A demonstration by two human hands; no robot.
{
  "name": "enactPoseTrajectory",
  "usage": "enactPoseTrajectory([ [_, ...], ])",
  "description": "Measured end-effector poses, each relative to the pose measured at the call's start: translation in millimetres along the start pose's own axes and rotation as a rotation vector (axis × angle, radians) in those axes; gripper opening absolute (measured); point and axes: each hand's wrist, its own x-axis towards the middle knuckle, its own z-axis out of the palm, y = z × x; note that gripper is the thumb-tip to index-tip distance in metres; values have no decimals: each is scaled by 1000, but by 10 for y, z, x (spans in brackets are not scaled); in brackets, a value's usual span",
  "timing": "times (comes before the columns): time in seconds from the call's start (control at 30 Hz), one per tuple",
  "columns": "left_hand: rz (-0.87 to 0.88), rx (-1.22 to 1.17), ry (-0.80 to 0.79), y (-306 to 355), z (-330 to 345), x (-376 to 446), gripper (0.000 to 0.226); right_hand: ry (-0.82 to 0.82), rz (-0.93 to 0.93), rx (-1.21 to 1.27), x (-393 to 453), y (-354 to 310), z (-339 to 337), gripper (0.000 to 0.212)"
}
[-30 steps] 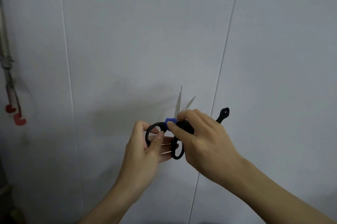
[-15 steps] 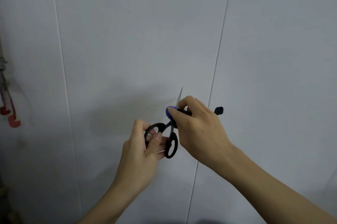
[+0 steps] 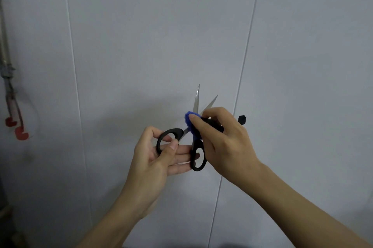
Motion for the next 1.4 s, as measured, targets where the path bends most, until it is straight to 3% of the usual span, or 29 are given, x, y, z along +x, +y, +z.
enactPoseTrajectory([
  [0.5,14,-21,-62,-4,55,-76,14,55,112,-85,42,305,-77,23],
  [0.67,-19,-19,-23,-36,100,-84,10,-6,172,-143,119,464,-205,22],
  [0.83,-25,-52,20,-43,144,-42,3,99,160,-53,190,307,-389,29],
  [0.97,-27,-52,26,-58,176,-3,1,-88,15,17,23,81,-365,46],
  [1.23,18,-25,2,-61,185,-53,5,-113,84,-31,-127,313,-201,23],
  [1.4,30,-9,-1,-63,159,-43,4,-93,116,-62,-84,477,-137,25],
])
